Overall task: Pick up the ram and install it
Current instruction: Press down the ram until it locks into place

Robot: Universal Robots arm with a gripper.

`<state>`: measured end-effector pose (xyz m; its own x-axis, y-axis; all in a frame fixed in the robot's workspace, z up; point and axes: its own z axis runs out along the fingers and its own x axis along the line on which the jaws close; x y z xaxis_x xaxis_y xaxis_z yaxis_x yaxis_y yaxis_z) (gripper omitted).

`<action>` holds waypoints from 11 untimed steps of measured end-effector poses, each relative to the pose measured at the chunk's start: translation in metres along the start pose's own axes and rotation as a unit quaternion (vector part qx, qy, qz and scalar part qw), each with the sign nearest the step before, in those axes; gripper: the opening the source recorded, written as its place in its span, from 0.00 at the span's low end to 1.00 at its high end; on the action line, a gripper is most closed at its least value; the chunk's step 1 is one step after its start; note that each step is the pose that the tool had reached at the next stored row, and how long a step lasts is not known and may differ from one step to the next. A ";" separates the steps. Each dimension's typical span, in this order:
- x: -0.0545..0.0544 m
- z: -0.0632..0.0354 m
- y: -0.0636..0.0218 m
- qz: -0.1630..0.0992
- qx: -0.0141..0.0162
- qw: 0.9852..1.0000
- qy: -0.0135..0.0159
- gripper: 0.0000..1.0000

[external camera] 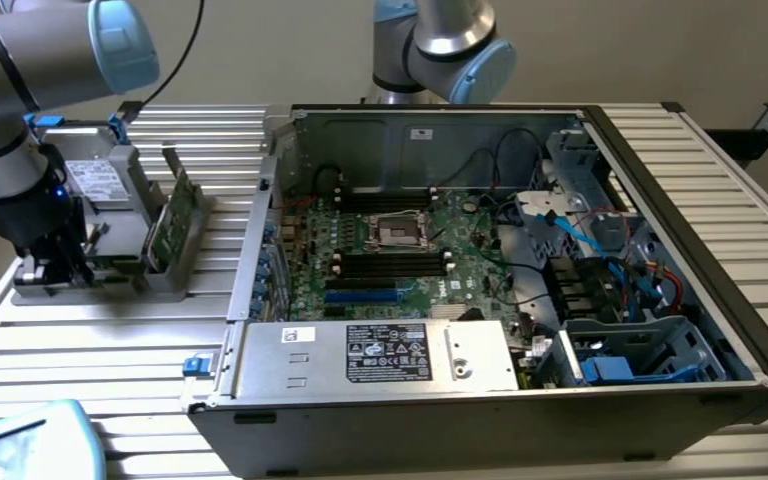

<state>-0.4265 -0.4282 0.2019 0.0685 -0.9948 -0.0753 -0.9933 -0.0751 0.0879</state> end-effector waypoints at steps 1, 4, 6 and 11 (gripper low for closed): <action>0.000 -0.0004 -0.0001 0.000 0.000 1.000 0.000 0.14; 0.000 -0.0020 -0.0003 0.000 0.000 1.000 0.000 0.14; 0.000 -0.0042 -0.0003 0.000 0.000 1.000 0.000 0.14; -0.001 -0.0112 -0.0012 0.000 0.000 1.000 -0.001 0.14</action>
<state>-0.4243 -0.4282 0.2130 0.0685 -0.9947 -0.0763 -0.9932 -0.0752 0.0884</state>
